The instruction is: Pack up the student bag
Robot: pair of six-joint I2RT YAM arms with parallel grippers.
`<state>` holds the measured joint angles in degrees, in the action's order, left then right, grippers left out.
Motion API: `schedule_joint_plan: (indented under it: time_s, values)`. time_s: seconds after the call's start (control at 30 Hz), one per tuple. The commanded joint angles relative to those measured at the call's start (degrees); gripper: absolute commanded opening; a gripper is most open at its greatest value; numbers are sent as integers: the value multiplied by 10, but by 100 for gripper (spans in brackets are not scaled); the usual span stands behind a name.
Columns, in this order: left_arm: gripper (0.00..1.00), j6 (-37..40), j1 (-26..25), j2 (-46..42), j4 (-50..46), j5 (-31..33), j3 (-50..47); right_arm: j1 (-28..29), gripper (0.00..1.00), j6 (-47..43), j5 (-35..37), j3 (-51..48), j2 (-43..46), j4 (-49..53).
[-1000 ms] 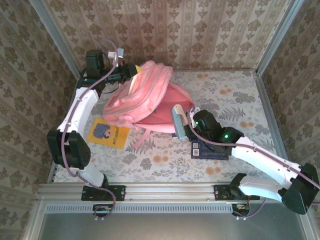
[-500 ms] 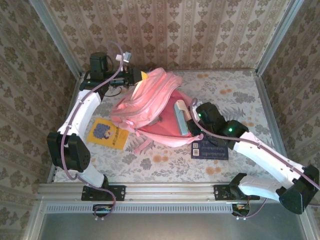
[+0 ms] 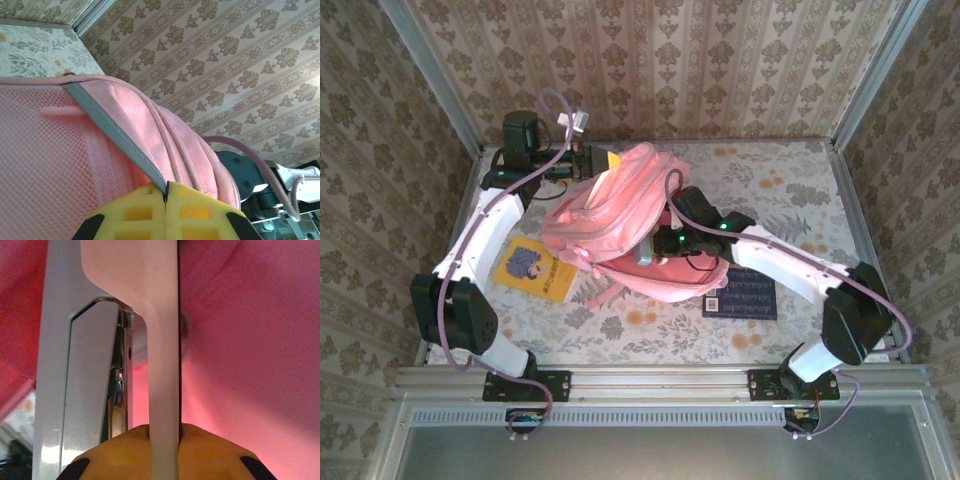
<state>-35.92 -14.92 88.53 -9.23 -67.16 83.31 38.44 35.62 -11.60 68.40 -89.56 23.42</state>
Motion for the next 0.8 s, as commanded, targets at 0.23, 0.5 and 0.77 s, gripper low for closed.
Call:
schedule_joint_plan:
  time_s: [0.23,0.5,0.77]
  values:
    - [0,5,-2,-48,116,-68,3,-2,0,110,-192,102,-136,-216]
    - [0,-2,-3,-41,134,-66,-4,10,31,140,-68,199,-235,-158]
    - [0,-3,10,-35,134,-49,-8,19,70,180,-67,150,-237,-286]
